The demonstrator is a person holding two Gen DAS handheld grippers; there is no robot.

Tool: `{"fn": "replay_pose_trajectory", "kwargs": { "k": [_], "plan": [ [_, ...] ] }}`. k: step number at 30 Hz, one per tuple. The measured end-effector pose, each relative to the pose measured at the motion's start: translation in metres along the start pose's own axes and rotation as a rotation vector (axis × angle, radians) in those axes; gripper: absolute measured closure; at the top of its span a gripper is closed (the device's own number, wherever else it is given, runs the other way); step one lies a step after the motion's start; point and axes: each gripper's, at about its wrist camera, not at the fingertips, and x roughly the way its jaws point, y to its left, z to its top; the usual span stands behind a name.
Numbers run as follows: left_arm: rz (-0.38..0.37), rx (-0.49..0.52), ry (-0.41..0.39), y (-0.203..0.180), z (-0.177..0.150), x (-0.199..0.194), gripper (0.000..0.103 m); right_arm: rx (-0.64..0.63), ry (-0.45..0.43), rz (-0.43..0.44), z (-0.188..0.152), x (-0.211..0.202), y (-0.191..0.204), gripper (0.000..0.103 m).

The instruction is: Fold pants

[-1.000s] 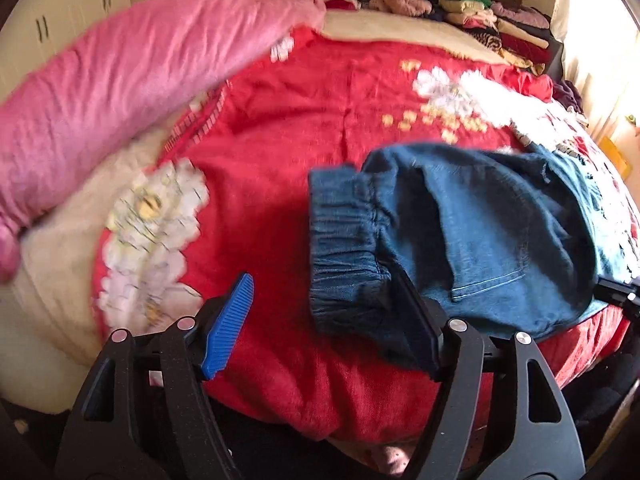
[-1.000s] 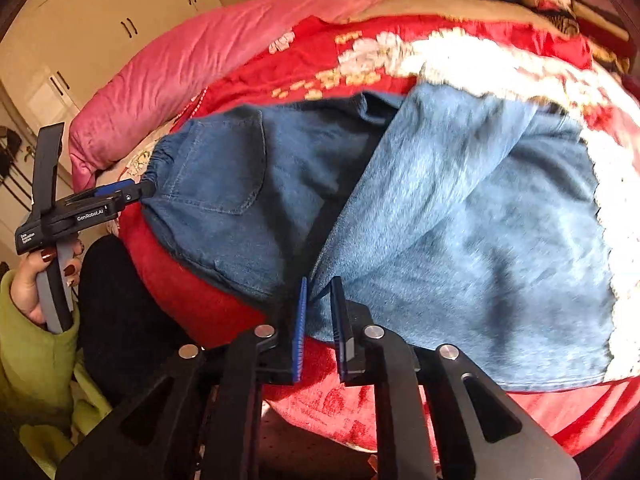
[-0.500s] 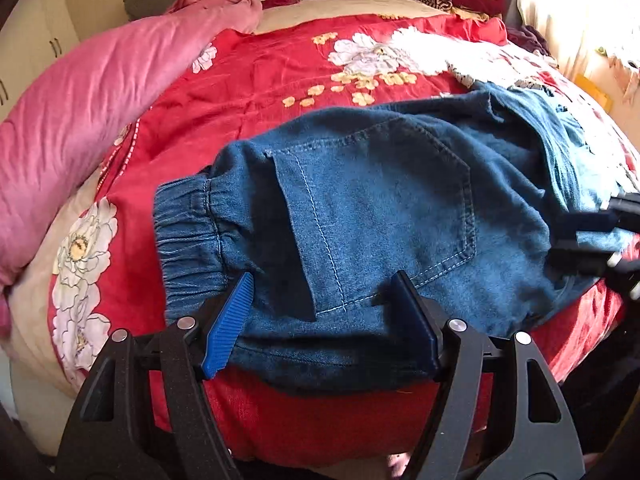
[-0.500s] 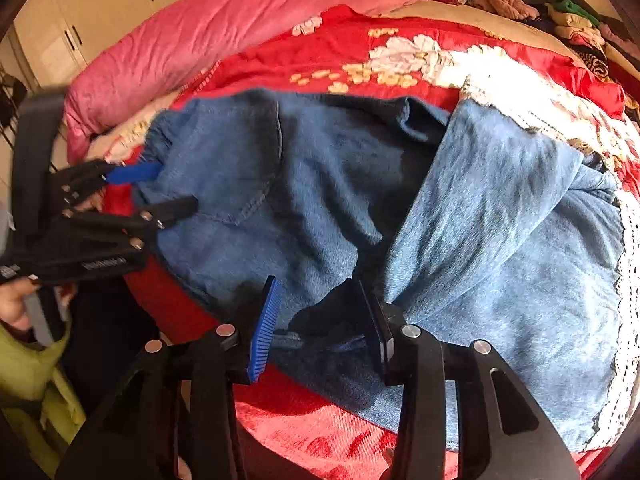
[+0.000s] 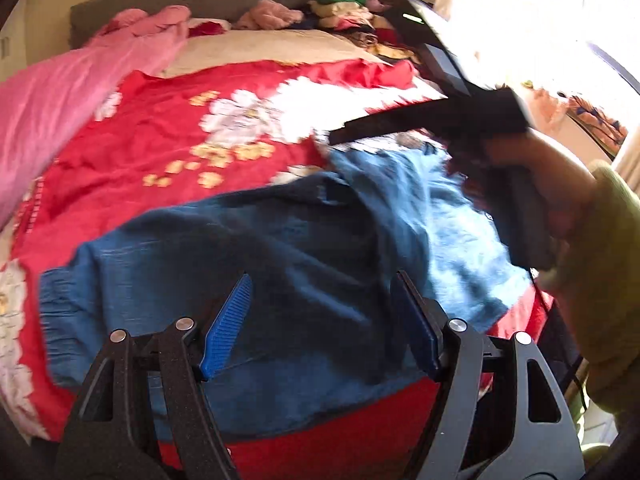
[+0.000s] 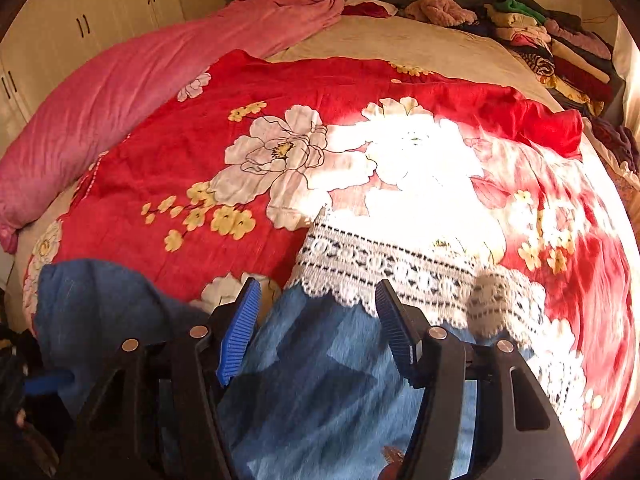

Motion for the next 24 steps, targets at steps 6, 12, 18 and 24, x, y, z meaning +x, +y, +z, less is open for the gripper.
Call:
{"fn": "replay_pose_trajectory", "kwargs": {
  "k": [6, 12, 18, 24],
  "plan": [
    [-0.119, -0.007, 0.080, -0.022, -0.007, 0.032, 0.040, -0.013, 0.063, -0.073, 0.025, 0.048, 0.009, 0.031],
    [-0.120, 0.003, 0.114, -0.027, -0.013, 0.045, 0.041, 0.094, 0.015, -0.038, 0.021, 0.042, -0.027, 0.088],
    [-0.092, 0.024, 0.102, -0.031, -0.015, 0.042, 0.041, 0.212, -0.116, 0.041, -0.012, -0.036, -0.081, 0.093],
    [-0.053, 0.053, 0.057, -0.042, -0.017, 0.034, 0.067, 0.332, -0.232, 0.075, -0.079, -0.120, -0.129, 0.093]
  ]
}}
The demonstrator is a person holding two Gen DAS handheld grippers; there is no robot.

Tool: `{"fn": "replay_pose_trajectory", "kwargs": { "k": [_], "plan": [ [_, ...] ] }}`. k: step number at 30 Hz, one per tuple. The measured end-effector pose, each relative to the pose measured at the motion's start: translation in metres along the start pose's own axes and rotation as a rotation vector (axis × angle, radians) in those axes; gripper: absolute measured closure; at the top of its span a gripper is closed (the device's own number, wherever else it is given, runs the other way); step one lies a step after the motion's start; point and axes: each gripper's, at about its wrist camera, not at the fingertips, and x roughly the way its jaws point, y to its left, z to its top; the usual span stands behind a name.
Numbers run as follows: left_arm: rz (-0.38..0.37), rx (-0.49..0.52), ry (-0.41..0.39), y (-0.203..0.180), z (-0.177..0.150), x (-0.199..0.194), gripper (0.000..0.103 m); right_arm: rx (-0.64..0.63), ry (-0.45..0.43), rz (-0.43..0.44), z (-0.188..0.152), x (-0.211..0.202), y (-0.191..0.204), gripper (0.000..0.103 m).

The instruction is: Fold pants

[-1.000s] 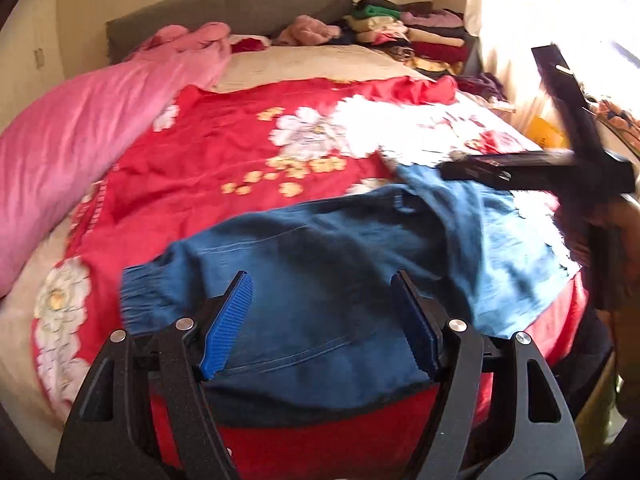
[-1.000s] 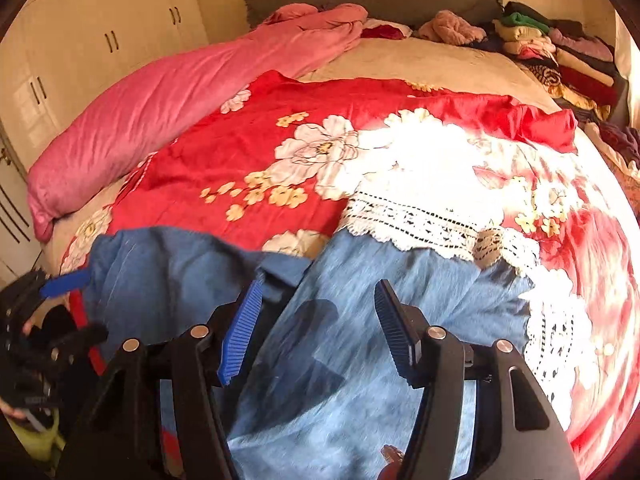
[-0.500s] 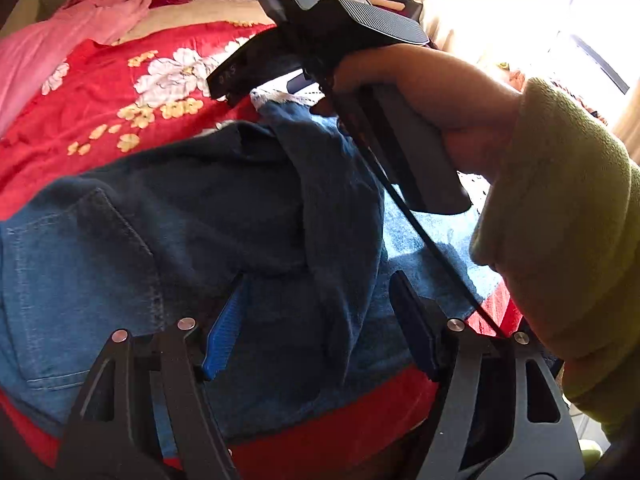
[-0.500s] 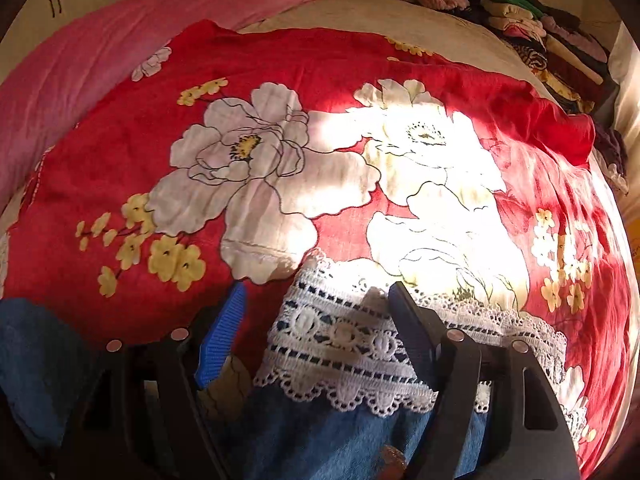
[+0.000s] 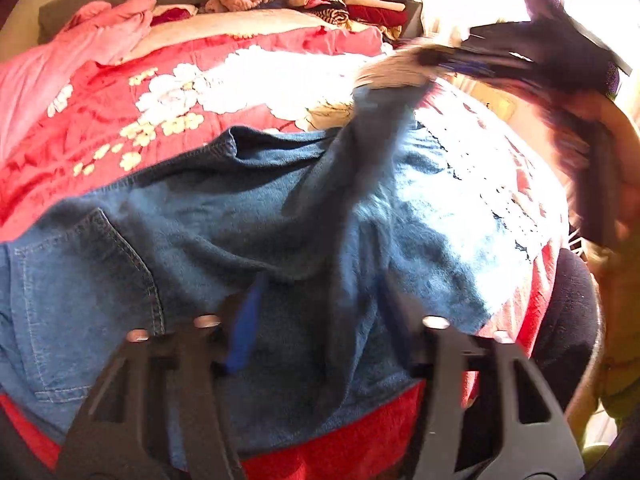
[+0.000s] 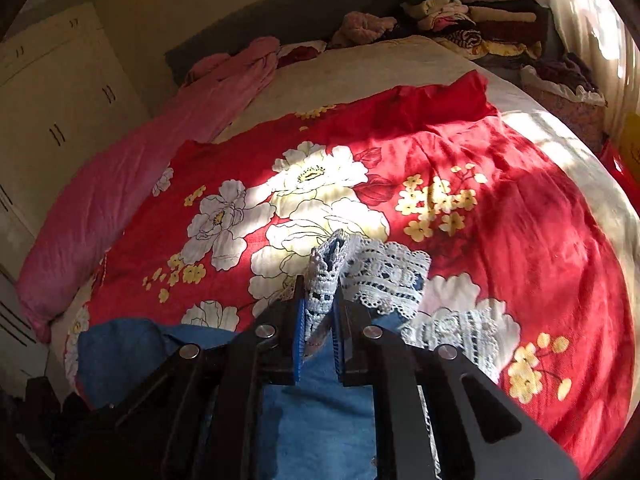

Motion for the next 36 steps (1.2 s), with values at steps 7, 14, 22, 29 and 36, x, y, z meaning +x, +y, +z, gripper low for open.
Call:
{"fn": "replay_pose_trajectory", "kwargs": {
  "k": [7, 14, 22, 29, 36],
  "plan": [
    [-0.041, 0.054, -0.002, -0.003, 0.001, -0.002, 0.103, 0.112, -0.005, -0.012, -0.072, -0.069, -0.050, 0.093],
    [-0.001, 0.152, 0.012, -0.017, -0.009, -0.003, 0.103, 0.198, 0.089, -0.034, -0.135, -0.062, -0.073, 0.092],
    [0.027, 0.174, 0.036, -0.014, -0.018, -0.004, 0.103, 0.180, 0.099, -0.048, -0.139, -0.066, -0.069, 0.091],
    [0.026, 0.196, 0.048, -0.015, -0.023, -0.001, 0.103, 0.140, -0.011, -0.153, -0.135, -0.104, -0.068, 0.054],
    [0.057, 0.275, 0.045, -0.028, -0.029, -0.006, 0.103, -0.093, 0.040, -0.028, -0.126, -0.083, -0.003, 0.053]
  ]
}}
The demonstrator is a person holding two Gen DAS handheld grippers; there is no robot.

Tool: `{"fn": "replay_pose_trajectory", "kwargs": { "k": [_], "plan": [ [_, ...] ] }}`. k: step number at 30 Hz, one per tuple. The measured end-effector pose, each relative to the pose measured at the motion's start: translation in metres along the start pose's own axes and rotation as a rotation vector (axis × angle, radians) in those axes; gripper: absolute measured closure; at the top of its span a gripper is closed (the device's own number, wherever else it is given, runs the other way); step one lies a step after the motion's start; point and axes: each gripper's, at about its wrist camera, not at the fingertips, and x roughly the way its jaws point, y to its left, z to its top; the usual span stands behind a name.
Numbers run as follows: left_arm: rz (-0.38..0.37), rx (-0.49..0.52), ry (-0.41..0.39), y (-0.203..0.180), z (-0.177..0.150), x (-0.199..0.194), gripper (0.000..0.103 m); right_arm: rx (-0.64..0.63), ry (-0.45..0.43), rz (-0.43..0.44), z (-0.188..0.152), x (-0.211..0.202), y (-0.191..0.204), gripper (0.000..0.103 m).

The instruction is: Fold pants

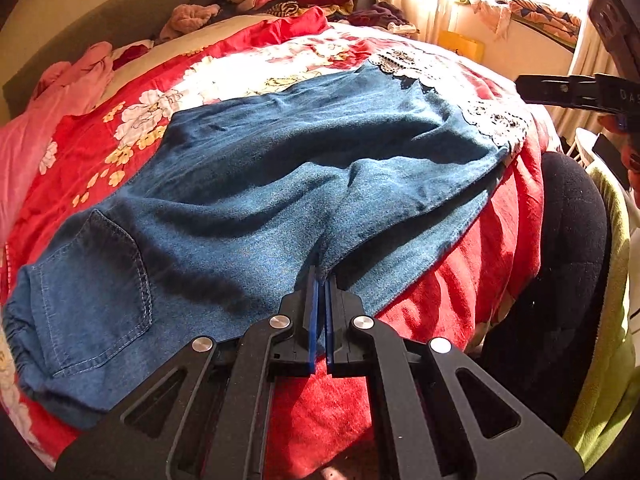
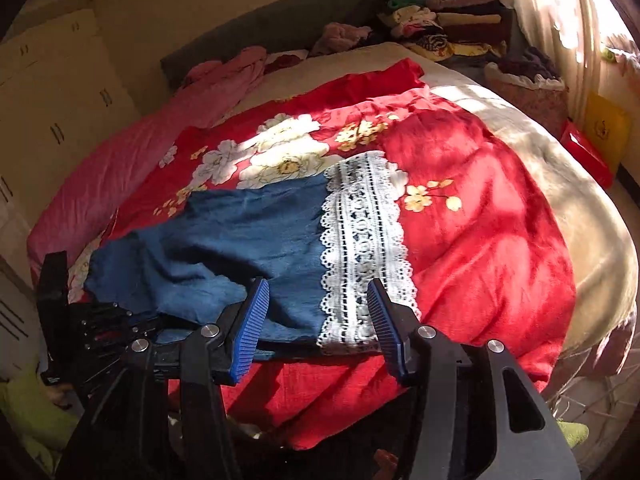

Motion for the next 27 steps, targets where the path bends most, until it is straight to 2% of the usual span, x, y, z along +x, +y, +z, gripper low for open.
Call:
{"fn": "replay_pose_trajectory", "kwargs": {
  "k": [3, 6, 9, 11, 12, 14, 15, 17, 19, 21, 23, 24, 25, 27],
  "plan": [
    [0.011, 0.029, -0.010, -0.005, -0.005, -0.015, 0.103, -0.042, 0.098, -0.023, -0.006, 0.032, 0.008, 0.053],
    [0.024, 0.041, 0.005, -0.005, -0.014, -0.017, 0.103, -0.027, 0.170, -0.034, -0.019, 0.051, 0.000, 0.053],
    [0.011, 0.008, 0.049, 0.003, -0.018, -0.004, 0.102, -0.031, 0.156, -0.022, -0.022, 0.043, -0.001, 0.053],
    [0.011, 0.010, 0.042, 0.003, -0.016, -0.011, 0.102, -0.046, 0.112, -0.001, -0.018, 0.028, 0.002, 0.053],
    [0.009, 0.016, 0.023, 0.002, -0.014, -0.018, 0.099, -0.054, 0.098, 0.009, -0.016, 0.024, 0.004, 0.053],
    [0.012, 0.022, -0.005, 0.002, -0.012, -0.029, 0.083, -0.058, 0.117, -0.001, -0.015, 0.029, 0.004, 0.047],
    [0.026, 0.019, -0.001, 0.004, -0.013, -0.029, 0.075, -0.051, 0.154, -0.030, -0.018, 0.039, 0.001, 0.047],
    [0.036, -0.014, 0.053, 0.012, -0.018, -0.018, 0.075, -0.040, 0.200, -0.053, -0.026, 0.055, -0.004, 0.047],
    [0.020, -0.069, 0.087, 0.025, -0.026, -0.014, 0.075, -0.061, 0.181, -0.045, -0.025, 0.050, 0.000, 0.045],
    [-0.005, -0.114, 0.064, 0.036, -0.027, -0.025, 0.075, -0.060, 0.132, 0.004, -0.020, 0.035, 0.000, 0.042],
    [0.032, -0.136, 0.025, 0.048, -0.018, -0.038, 0.062, -0.038, 0.054, 0.014, -0.007, 0.017, -0.006, 0.042],
    [0.047, -0.147, 0.003, 0.055, -0.010, -0.043, 0.049, -0.023, 0.020, 0.000, 0.001, 0.012, -0.013, 0.042],
    [0.060, -0.156, -0.013, 0.061, -0.004, -0.047, 0.042, -0.008, -0.001, -0.012, 0.009, 0.009, -0.021, 0.042],
    [0.098, -0.173, -0.045, 0.077, 0.015, -0.050, 0.042, 0.022, -0.022, -0.044, 0.027, 0.010, -0.039, 0.042]
  ]
}}
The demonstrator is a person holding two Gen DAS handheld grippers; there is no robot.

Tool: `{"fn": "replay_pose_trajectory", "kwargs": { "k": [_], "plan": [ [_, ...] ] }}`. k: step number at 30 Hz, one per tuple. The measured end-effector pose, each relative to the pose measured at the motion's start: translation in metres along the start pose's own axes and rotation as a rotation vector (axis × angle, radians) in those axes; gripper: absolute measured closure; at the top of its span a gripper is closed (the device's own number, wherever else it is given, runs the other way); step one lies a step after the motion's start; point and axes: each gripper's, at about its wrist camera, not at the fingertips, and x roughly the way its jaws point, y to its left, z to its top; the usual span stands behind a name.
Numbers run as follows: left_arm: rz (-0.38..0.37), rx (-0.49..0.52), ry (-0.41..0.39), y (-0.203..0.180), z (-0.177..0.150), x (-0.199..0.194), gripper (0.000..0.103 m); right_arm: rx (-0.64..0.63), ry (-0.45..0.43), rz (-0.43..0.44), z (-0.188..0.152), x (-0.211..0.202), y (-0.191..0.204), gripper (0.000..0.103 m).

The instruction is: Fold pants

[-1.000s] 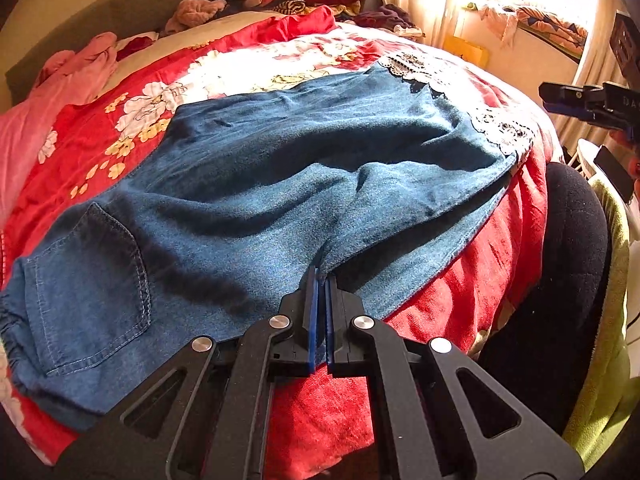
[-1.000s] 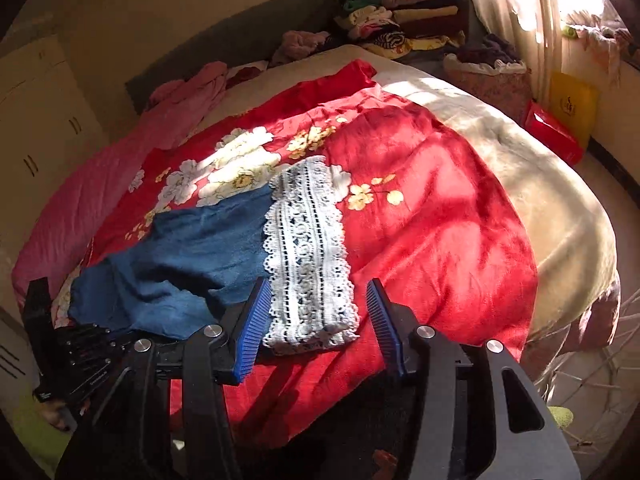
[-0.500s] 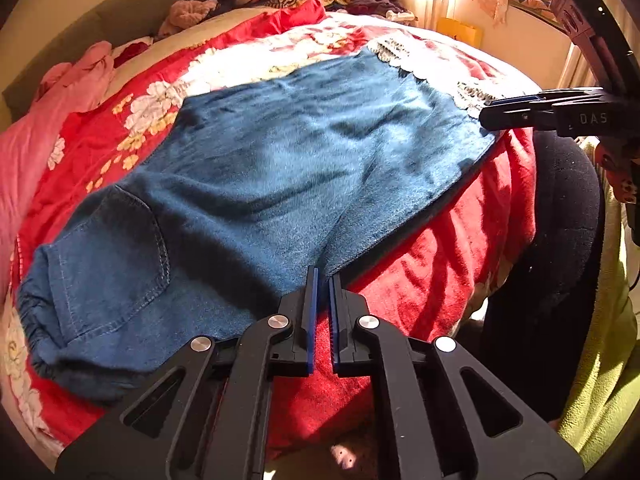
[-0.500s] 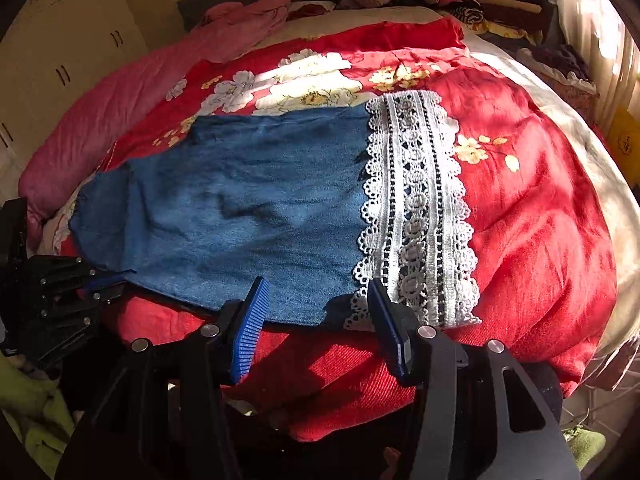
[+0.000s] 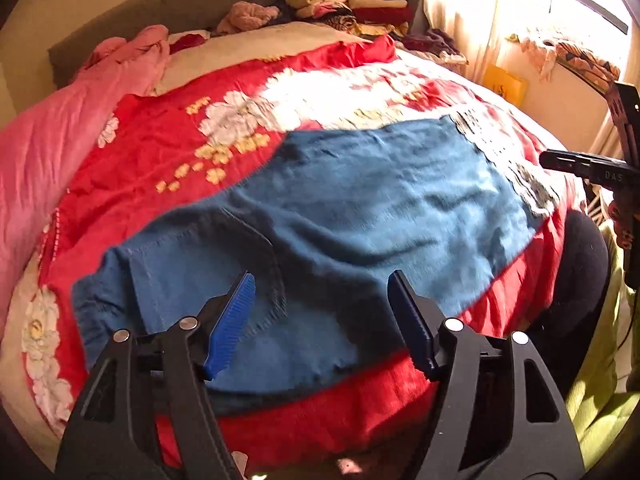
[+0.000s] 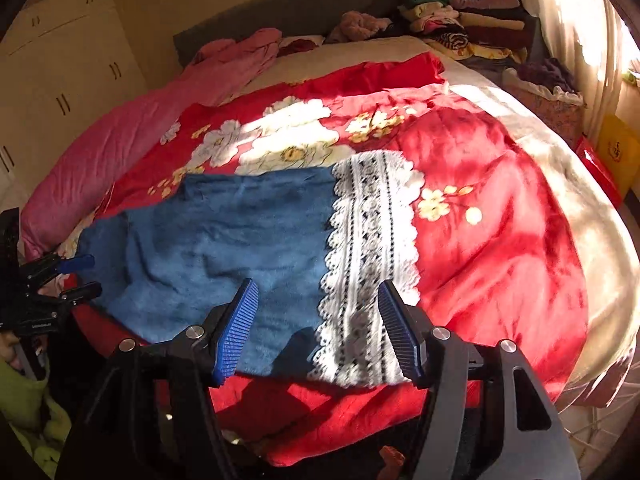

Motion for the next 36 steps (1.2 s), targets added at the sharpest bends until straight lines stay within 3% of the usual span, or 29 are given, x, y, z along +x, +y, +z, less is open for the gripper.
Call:
{"fn": "replay_pose_trajectory", "kwargs": {
  "k": [4, 10, 15, 20, 21, 22, 23, 24, 25, 29, 32, 36],
  "plan": [
    [0.002, -0.052, -0.049, 0.021, 0.044, 0.011, 0.033, 0.062, -0.004, 0.002, 0.035, 0.021, -0.031, 0.042],
    [-0.086, -0.163, 0.001, 0.037, 0.096, 0.069, 0.031, 0.121, 0.066, 0.044, 0.075, 0.078, -0.058, 0.042],
    [-0.087, -0.182, 0.066, 0.045, 0.105, 0.122, 0.031, 0.110, 0.133, 0.059, 0.078, 0.117, -0.063, 0.043],
    [-0.081, -0.169, 0.118, 0.043, 0.106, 0.163, 0.025, 0.071, 0.140, 0.078, 0.070, 0.133, -0.060, 0.055],
    [-0.089, -0.174, 0.133, 0.041, 0.105, 0.168, 0.033, 0.062, 0.134, 0.086, 0.069, 0.132, -0.058, 0.062],
    [-0.095, -0.179, 0.145, 0.038, 0.103, 0.171, 0.052, 0.052, 0.129, 0.102, 0.067, 0.130, -0.056, 0.071],
    [-0.100, -0.172, 0.141, 0.032, 0.102, 0.171, 0.063, 0.028, 0.122, 0.100, 0.065, 0.128, -0.052, 0.078],
    [-0.101, -0.154, 0.132, 0.025, 0.103, 0.168, 0.085, -0.001, 0.116, 0.108, 0.064, 0.124, -0.047, 0.083],
    [-0.089, -0.133, 0.126, 0.018, 0.104, 0.164, 0.102, -0.025, 0.100, 0.105, 0.064, 0.120, -0.044, 0.086],
    [-0.034, -0.066, 0.067, 0.007, 0.119, 0.145, 0.102, -0.055, -0.010, 0.092, 0.085, 0.091, -0.043, 0.088],
    [-0.027, -0.050, 0.043, 0.008, 0.134, 0.144, 0.102, -0.057, -0.037, 0.059, 0.110, 0.086, -0.048, 0.089],
    [0.001, -0.053, 0.051, 0.006, 0.138, 0.166, 0.102, -0.092, 0.060, -0.046, 0.118, 0.124, -0.049, 0.089]
  ]
}}
